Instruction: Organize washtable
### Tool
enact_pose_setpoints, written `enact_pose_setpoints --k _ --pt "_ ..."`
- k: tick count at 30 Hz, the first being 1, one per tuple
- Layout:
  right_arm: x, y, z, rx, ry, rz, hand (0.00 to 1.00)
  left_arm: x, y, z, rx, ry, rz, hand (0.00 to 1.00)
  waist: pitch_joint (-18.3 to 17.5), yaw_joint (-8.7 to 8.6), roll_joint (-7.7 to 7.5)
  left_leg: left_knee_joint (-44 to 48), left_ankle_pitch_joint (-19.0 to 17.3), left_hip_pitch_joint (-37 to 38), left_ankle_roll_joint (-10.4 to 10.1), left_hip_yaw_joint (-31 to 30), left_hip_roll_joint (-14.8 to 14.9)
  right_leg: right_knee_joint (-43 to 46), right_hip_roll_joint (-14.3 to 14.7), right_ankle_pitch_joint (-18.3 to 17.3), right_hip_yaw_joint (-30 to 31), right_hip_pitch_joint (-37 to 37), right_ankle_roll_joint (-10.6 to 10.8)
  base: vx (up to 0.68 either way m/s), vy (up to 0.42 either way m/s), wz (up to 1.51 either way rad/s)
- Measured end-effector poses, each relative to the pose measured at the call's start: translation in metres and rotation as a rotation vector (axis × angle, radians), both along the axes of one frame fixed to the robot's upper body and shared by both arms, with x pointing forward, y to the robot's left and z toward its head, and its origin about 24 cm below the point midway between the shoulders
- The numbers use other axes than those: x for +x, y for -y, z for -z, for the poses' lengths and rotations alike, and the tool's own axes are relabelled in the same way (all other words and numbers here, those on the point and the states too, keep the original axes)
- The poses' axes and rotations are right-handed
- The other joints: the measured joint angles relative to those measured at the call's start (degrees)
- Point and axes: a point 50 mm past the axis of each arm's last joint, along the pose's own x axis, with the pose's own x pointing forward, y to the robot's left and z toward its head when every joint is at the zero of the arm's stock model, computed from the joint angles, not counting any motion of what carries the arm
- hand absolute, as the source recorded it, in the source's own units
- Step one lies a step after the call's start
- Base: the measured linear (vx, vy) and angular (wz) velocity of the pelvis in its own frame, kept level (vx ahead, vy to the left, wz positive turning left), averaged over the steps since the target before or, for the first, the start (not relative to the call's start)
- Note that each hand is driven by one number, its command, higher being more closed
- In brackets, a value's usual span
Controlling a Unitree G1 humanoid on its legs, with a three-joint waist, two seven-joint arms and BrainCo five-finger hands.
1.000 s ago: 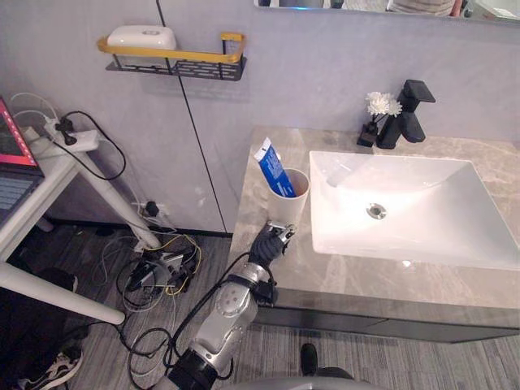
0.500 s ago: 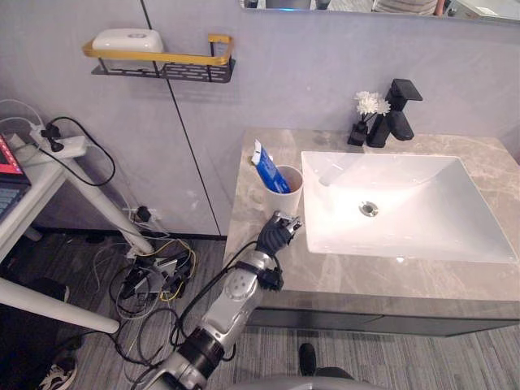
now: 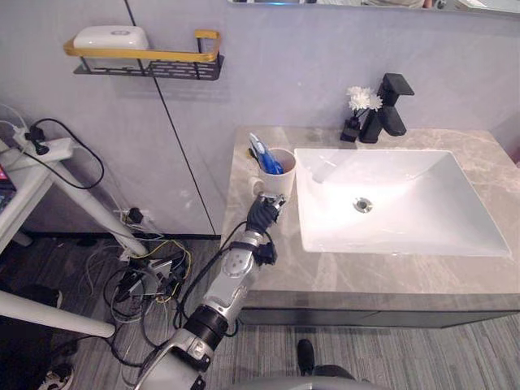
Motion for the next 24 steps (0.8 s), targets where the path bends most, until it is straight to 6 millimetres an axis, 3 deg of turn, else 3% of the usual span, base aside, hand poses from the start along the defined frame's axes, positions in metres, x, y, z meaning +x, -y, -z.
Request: enact_pose_setpoints --k 14,24 --pt "0.001 0.0 0.0 0.001 0.012 0.032 0.0 0.024 -0.029 -0.012 -0.036 -0.008 -0.208 1.0 0.02 -0.5 0.01 -0.03 -0.03 -0.01 -0.05 3.56 -0.08 -0.01 0.6 0.55 3.18 -1.73 0.05 0.0 0.001 -0.12" --pt "0.004 0.001 -0.002 -0.004 0.029 0.029 0.0 0.039 -0.063 -0.023 -0.154 -0.018 -0.411 1.0 0.53 -1.12 0.56 -0.14 -0.21 -0.18 -0.34 6.69 -0.05 -0.01 1.37 1.26 6.03 -3.48 0.03 -0.01 -0.002 -0.15"
